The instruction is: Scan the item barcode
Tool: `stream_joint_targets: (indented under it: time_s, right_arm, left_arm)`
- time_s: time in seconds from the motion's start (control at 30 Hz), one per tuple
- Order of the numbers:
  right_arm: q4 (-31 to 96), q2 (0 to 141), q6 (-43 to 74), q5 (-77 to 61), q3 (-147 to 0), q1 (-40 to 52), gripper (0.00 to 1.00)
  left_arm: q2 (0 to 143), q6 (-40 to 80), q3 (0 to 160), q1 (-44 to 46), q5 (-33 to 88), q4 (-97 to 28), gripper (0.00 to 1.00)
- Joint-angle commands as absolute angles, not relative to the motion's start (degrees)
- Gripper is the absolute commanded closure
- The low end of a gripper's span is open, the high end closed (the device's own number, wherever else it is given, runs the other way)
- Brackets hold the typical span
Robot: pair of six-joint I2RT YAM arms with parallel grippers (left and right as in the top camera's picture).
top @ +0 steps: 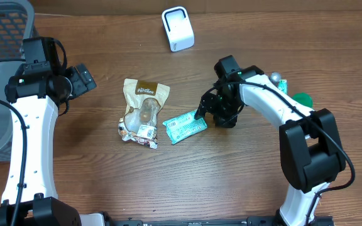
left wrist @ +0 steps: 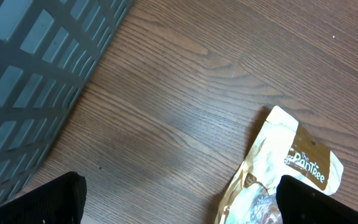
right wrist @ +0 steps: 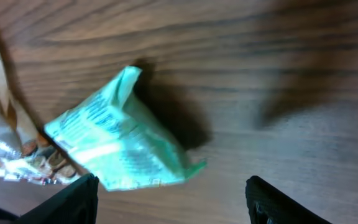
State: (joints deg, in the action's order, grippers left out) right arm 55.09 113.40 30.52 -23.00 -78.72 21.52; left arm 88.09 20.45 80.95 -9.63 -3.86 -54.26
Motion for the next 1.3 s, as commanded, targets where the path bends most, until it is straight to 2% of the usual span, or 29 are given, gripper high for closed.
stream_joint_targets:
  time_s: [0.0, 0.13, 0.47, 0.6, 0.83, 1.0, 1.17, 1.27]
  right_arm:
    - [52.3, 111.6, 33.1, -21.7, -75.5, 21.8, 0.30]
    - [49.0, 111.6, 33.2, -21.7, -73.0, 21.8, 0.32]
    - [41.2, 111.6, 33.0, -25.2, -67.5, 21.9, 0.45]
    - [39.1, 111.6, 33.0, -26.1, -67.5, 22.7, 0.55]
    - [31.4, 111.6, 33.0, -31.9, -67.5, 23.2, 0.58]
    - [30.0, 111.6, 33.0, -31.9, -67.5, 23.2, 0.67]
    - [29.6, 111.6, 32.8, -31.6, -67.5, 23.2, 0.65]
    - [29.9, 111.6, 32.8, -31.6, -67.5, 23.2, 0.59]
  left_arm:
    - [87.7, 19.7, 81.4, -9.7, -4.0, -54.1, 0.00]
    - [87.7, 19.7, 81.4, -9.7, -4.0, -54.1, 0.00]
    - [87.7, 19.7, 81.4, -9.7, -4.0, -54.1, 0.00]
    - [87.7, 19.7, 81.4, -9.7, -4.0, -54.1, 0.00]
    - [87.7, 19.7, 81.4, -9.7, -4.0, -54.1, 0.01]
    - [87.7, 19.7, 81.4, -9.7, -4.0, -54.1, 0.00]
    - [87.7, 19.7, 81.4, -9.7, -4.0, -54.1, 0.00]
    - [87.7, 19.7, 81.4, -9.7, -4.0, -54.1, 0.00]
